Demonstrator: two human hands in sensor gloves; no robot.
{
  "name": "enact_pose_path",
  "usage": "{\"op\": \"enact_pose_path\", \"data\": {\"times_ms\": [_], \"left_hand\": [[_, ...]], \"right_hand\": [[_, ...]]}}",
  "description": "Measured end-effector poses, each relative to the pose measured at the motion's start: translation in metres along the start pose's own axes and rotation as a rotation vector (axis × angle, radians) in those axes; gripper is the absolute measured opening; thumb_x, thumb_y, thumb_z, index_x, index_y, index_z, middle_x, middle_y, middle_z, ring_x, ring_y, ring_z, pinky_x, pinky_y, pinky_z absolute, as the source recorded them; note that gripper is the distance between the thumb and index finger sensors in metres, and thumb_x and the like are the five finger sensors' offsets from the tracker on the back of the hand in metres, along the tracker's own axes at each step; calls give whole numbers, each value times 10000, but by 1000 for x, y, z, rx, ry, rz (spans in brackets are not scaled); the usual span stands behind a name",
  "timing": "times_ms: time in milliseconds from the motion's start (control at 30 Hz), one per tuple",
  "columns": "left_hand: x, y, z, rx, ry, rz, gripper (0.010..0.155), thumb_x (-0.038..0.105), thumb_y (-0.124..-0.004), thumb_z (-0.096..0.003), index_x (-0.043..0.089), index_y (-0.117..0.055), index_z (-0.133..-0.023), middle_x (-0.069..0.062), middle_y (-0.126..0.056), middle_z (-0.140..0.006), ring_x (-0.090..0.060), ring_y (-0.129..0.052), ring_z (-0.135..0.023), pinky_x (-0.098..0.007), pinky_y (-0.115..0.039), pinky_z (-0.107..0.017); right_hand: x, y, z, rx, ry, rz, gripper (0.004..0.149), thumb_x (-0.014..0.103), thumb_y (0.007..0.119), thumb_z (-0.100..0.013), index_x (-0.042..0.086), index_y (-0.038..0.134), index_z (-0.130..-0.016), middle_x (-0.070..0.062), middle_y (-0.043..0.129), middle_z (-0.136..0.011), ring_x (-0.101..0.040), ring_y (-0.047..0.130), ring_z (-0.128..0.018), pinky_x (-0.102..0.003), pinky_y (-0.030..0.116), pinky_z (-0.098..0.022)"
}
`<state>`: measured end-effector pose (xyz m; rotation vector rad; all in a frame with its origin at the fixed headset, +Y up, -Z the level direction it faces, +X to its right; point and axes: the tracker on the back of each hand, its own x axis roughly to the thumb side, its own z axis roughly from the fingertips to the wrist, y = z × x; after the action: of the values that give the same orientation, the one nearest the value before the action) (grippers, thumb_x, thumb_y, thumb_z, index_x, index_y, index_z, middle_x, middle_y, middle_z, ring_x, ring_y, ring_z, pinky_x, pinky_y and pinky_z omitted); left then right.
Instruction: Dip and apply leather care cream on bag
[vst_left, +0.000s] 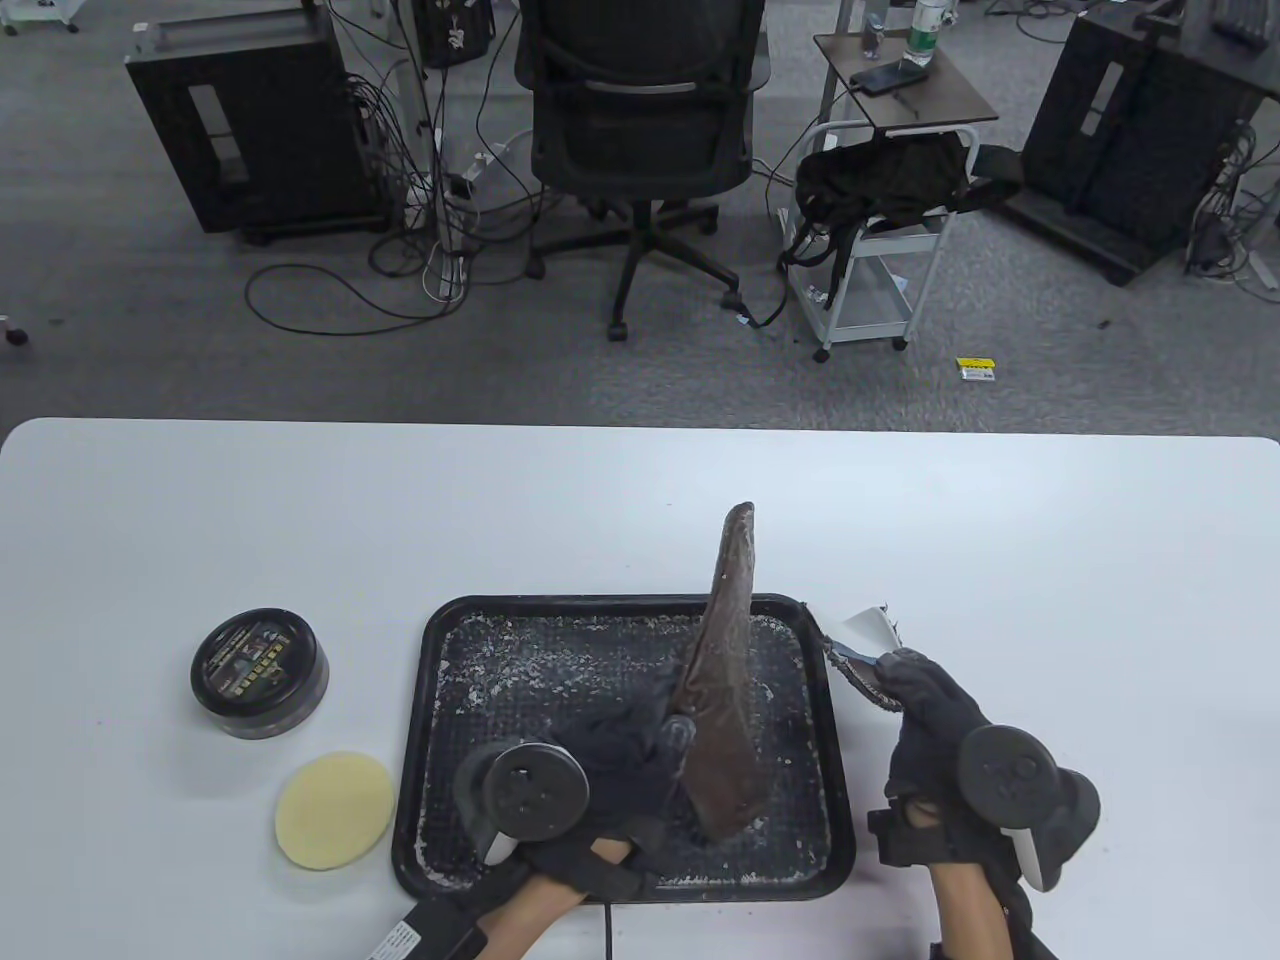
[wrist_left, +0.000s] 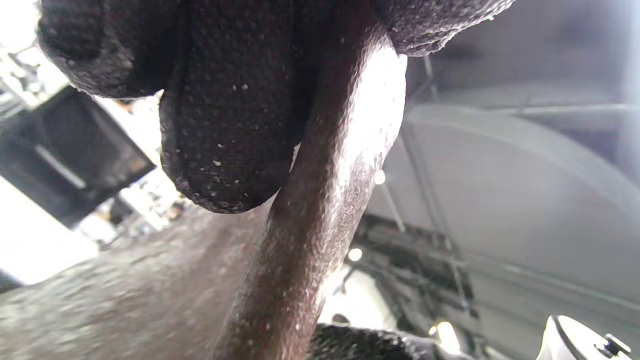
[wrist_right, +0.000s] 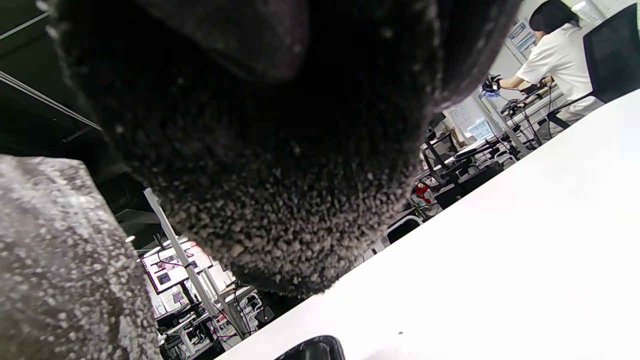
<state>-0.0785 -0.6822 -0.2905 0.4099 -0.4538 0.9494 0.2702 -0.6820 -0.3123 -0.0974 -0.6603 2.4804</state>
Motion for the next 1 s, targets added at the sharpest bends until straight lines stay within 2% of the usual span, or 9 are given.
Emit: {"op": "enact_pose_path", "data": {"times_ms": [233, 400, 1000], "left_hand": [[-31, 32, 26, -180, 159, -36, 617, 424, -711, -442, 74, -647, -947, -120, -1014, -698, -175, -1103, -271, -367, -896, -283], [-58, 43, 41, -299, 277, -25, 593, 410, -729, -439, 142, -660, -964, -115, -1022, -697, -179, -1094, -269, -377, -890, -288], [-106, 37, 65, -596, 616, -100, 596, 372, -751, -430, 90, -664, -948, -141, -1019, -673, -170, -1093, -308, -386, -886, -319]], "right_hand": [[1, 3, 1, 8, -8, 4, 459, 145, 765, -380, 312, 988, -745, -4, 979, -843, -292, 983, -763, -536, 798, -569], [2, 5, 2, 19, -9, 11, 458, 145, 765, -380, 311, 990, -743, -6, 979, -843, -294, 984, -761, -535, 798, -568], [4, 10, 4, 41, -11, 26, 459, 144, 766, -379, 310, 991, -742, -7, 981, -840, -294, 985, -759, -536, 798, -567]]}}
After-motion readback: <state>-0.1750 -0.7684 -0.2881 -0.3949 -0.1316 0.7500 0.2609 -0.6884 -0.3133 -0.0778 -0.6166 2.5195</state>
